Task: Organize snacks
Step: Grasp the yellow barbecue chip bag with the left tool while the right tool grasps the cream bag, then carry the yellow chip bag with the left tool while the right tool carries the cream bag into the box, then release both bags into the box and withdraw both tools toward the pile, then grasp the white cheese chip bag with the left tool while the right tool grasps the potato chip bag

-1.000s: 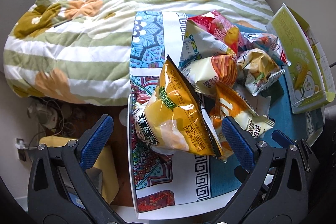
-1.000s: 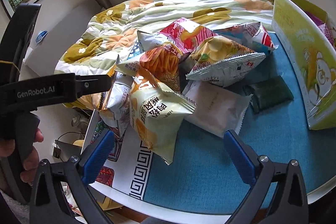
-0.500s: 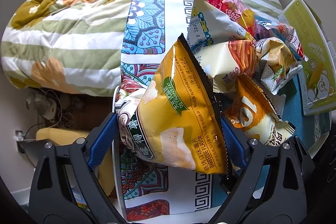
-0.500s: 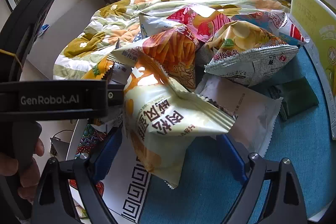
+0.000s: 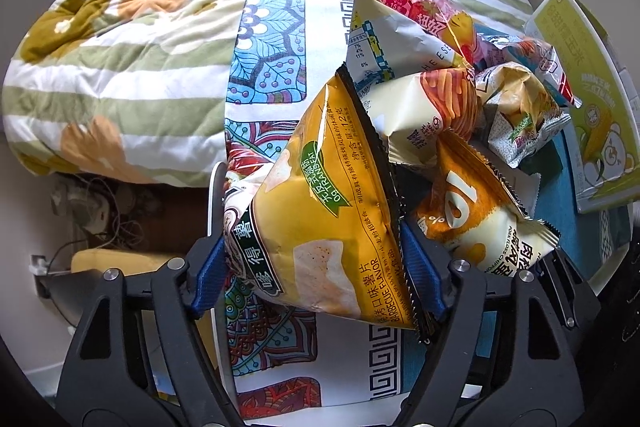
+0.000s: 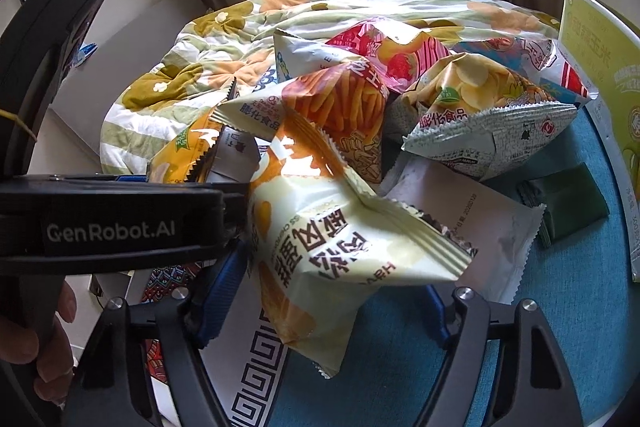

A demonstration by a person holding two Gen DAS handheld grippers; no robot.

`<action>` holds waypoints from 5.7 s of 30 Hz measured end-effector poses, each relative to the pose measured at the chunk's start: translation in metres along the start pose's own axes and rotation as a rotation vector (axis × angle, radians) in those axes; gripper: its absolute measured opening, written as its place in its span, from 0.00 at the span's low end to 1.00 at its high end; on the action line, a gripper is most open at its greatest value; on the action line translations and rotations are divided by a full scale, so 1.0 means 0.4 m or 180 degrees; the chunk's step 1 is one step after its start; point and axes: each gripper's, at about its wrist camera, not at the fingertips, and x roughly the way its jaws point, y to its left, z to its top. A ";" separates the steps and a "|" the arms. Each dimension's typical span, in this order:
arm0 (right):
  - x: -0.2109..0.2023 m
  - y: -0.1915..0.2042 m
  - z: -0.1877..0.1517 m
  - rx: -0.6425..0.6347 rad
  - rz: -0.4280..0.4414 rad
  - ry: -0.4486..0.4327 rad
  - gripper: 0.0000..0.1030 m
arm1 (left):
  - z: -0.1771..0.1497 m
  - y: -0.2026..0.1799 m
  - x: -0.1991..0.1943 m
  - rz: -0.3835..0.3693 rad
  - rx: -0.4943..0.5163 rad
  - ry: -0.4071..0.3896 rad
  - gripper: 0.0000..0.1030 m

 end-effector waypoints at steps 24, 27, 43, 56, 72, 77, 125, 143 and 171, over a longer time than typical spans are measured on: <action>-0.061 -0.005 -0.005 0.0069 0.0052 -0.0073 0.45 | -0.031 0.010 -0.074 -0.0062 -0.0048 -0.0114 0.72; -0.087 -0.005 -0.001 0.0075 0.0046 -0.0107 0.45 | -0.036 0.006 -0.103 -0.0083 -0.0040 -0.0156 0.72; -0.394 -0.106 0.071 0.0367 -0.0166 -0.0655 0.45 | 0.049 -0.170 -0.368 -0.0352 0.0354 -0.0888 0.72; -0.638 -0.467 0.181 0.0455 -0.0403 -0.0923 0.45 | 0.228 -0.631 -0.418 -0.0600 0.0620 -0.1249 0.72; -0.612 -0.881 0.284 0.0435 -0.0213 -0.0544 0.44 | 0.419 -1.064 -0.137 -0.0382 0.0571 -0.0669 0.74; -0.566 -0.932 0.292 0.0492 -0.0129 -0.0405 0.44 | 0.441 -1.069 -0.106 -0.0198 0.0556 -0.0669 0.98; -0.597 -0.920 0.280 0.0302 -0.0155 -0.0447 1.00 | 0.137 -0.876 -0.280 -0.0160 0.0102 -0.0924 0.99; -0.684 -0.675 0.299 -0.0199 0.0067 -0.0773 1.00 | 0.045 -0.580 -0.441 0.0079 -0.0340 -0.1251 0.99; -0.307 -0.151 0.254 0.0172 -0.0259 -0.0211 1.00 | 0.162 -0.031 -0.232 -0.0502 0.0048 -0.0426 0.99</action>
